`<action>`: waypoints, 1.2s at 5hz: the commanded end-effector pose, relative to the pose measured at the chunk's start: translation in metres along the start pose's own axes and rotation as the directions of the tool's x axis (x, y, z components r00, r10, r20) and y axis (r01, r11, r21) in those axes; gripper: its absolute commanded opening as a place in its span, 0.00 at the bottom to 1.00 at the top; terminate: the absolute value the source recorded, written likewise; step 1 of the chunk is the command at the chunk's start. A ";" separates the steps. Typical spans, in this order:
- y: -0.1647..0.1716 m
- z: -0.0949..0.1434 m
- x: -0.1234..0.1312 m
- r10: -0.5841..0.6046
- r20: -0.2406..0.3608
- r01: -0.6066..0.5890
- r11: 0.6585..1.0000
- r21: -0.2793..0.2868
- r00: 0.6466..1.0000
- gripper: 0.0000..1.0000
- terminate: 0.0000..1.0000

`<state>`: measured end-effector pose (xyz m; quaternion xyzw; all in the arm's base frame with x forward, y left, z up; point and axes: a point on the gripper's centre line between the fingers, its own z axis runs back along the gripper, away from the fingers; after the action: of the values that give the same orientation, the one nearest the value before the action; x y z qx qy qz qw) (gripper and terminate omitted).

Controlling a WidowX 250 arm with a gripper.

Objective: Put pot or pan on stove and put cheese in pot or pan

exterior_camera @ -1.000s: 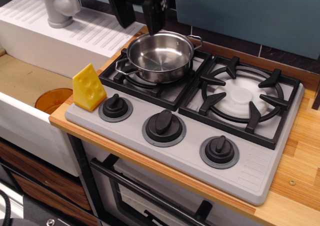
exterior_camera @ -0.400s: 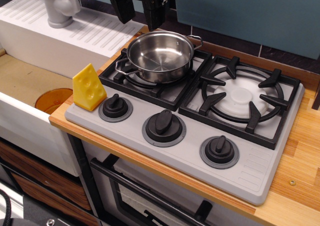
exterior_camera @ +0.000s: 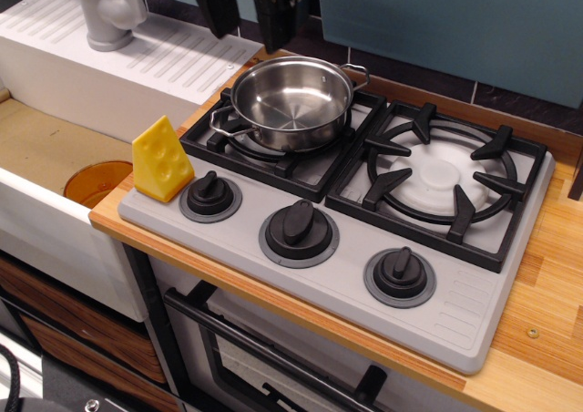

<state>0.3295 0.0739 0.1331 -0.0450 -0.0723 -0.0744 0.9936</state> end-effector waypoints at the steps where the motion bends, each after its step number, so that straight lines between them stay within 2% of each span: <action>1: -0.002 0.025 -0.008 -0.001 0.089 -0.007 0.996 0.087 0.996 1.00 0.00; 3: 0.014 0.011 -0.028 0.000 0.138 -0.023 0.986 0.167 0.990 1.00 0.00; 6: 0.042 0.006 -0.052 -0.006 0.166 -0.041 0.961 0.275 0.986 1.00 0.00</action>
<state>0.2776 0.1228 0.1048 0.0698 -0.1343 -0.0495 0.9872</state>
